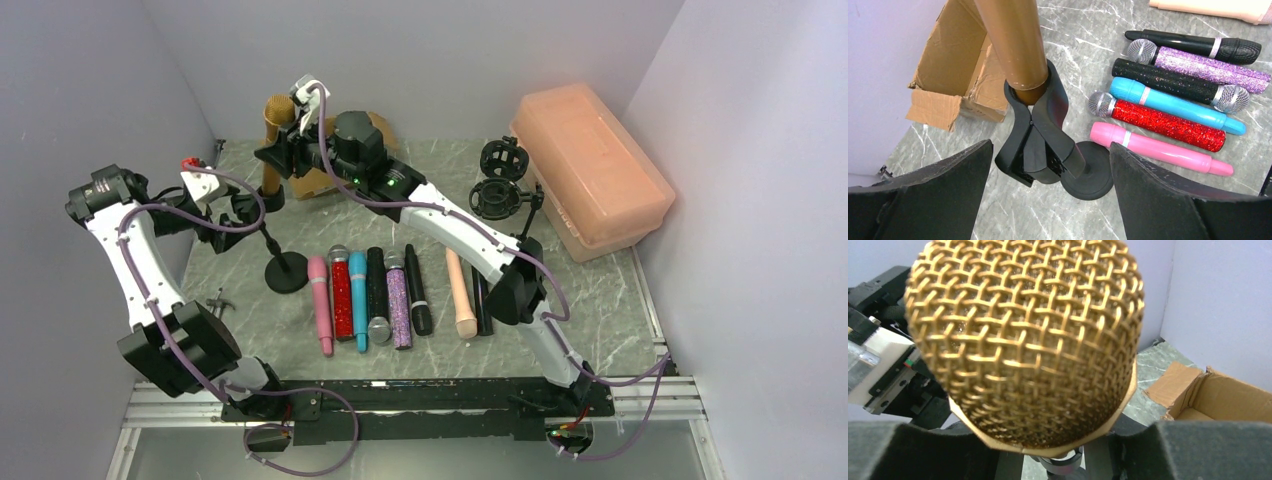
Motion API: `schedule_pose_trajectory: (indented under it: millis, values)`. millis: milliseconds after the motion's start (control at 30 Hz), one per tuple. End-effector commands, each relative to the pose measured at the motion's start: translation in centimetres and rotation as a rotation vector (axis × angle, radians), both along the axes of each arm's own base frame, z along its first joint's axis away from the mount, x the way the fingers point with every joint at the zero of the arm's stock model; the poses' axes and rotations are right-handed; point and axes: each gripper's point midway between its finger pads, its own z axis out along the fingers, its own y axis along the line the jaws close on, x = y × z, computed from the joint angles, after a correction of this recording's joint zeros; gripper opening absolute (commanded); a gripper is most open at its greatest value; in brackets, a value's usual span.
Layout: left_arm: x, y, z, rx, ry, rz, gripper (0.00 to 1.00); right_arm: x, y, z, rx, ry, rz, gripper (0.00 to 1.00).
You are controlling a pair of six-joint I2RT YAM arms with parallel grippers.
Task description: Attach the microphones to the stand
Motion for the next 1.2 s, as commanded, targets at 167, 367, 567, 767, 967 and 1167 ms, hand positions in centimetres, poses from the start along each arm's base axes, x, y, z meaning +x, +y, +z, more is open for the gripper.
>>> schedule_pose_trajectory:
  millis: [167,367,567,767,967,1167]
  values:
    - [1.2,1.7,-0.1,0.030,-0.062,0.063,0.89,-2.7,-1.5,2.4,-0.025,-0.053,-0.008,0.02]
    - [1.4,1.3,0.5,-0.010,-0.071,0.056,0.90,-4.7,-1.0,2.6,-0.055,-0.070,-0.012,0.02]
    - [0.9,0.4,1.0,-0.079,-0.048,0.004,0.99,-3.9,-0.7,1.8,-0.081,-0.052,-0.046,0.02]
    - [1.0,0.1,0.7,-0.044,-0.132,-0.040,0.99,-2.5,-1.7,0.9,-0.069,0.002,-0.057,0.02]
    - [2.3,-0.6,1.4,-0.063,-0.229,-0.096,0.99,-1.3,-2.9,0.4,-0.063,0.032,-0.037,0.02]
    - [3.5,-1.8,0.8,-0.062,-0.225,-0.161,0.99,-1.5,-2.8,0.6,-0.060,0.018,0.005,0.01]
